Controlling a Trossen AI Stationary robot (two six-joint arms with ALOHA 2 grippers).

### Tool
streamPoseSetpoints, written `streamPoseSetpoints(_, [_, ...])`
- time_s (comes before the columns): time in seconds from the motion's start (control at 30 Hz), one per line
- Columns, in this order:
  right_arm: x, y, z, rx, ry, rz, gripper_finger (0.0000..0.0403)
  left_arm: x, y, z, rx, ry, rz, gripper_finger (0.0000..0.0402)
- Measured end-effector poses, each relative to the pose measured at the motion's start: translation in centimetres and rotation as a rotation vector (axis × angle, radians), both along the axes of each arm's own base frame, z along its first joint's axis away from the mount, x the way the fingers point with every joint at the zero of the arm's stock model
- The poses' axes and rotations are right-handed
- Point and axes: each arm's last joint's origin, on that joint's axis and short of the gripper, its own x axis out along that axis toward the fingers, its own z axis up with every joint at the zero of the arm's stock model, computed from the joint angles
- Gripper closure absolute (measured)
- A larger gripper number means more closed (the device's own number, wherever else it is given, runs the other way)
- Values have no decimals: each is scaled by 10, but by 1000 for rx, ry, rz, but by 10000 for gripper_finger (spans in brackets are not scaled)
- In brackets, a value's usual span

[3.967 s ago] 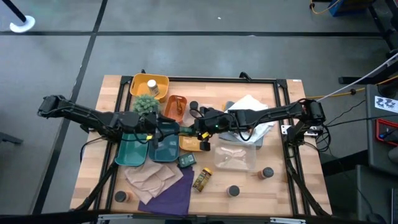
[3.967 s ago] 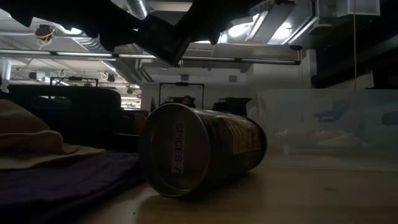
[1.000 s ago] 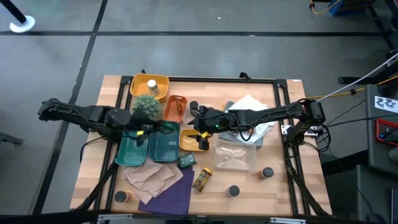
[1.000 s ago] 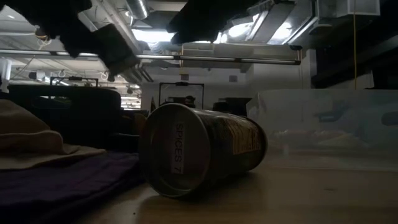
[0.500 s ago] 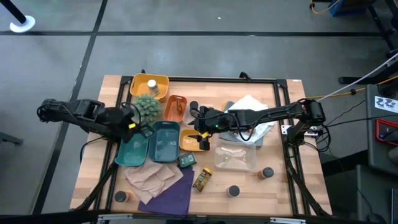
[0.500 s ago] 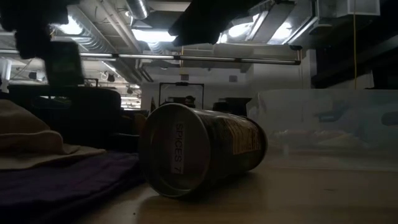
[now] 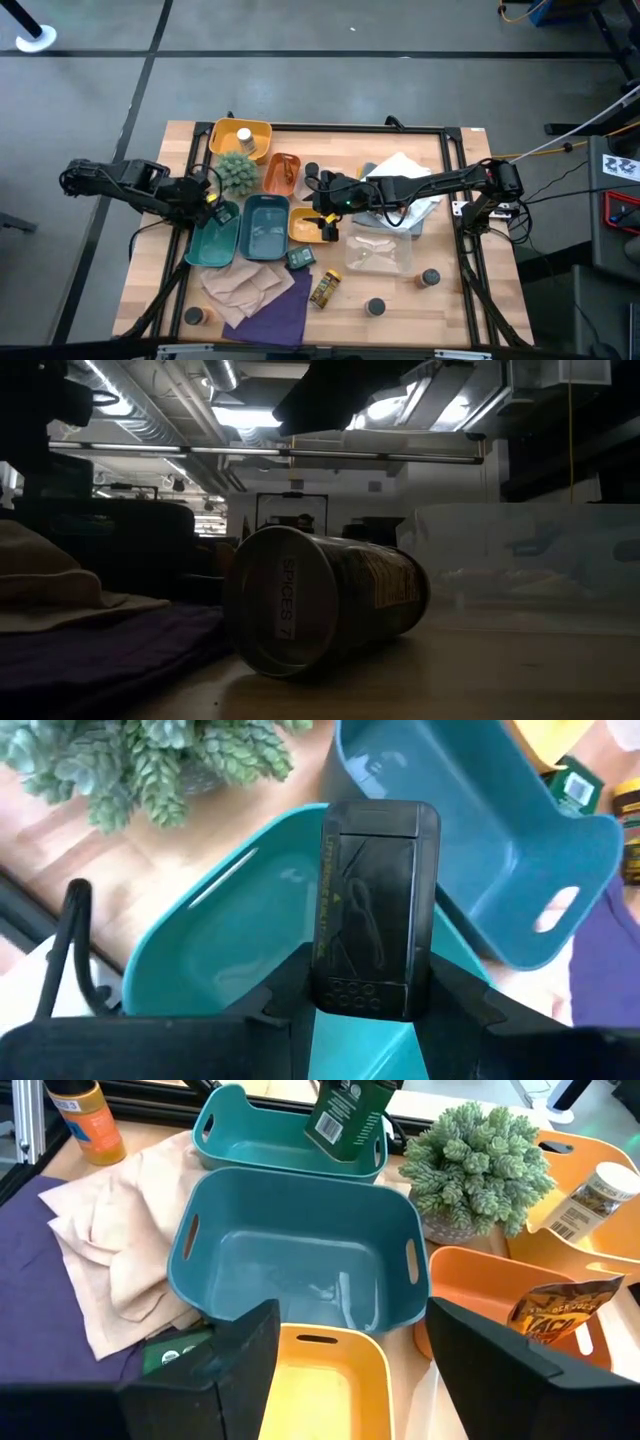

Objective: Sort spices by type
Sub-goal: Put the bottom green seasoning can into the green bin

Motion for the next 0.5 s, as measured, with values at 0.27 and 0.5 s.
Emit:
streamPoseSetpoints(0.27, [0, 0, -1, 0, 6, 0, 153, 13, -2, -4, 14, 86, -1, 285])
streamPoseSetpoints(0.5, [0, 0, -1, 0, 6, 0, 153, 31, -5, -12, 26, 210, 21, 285])
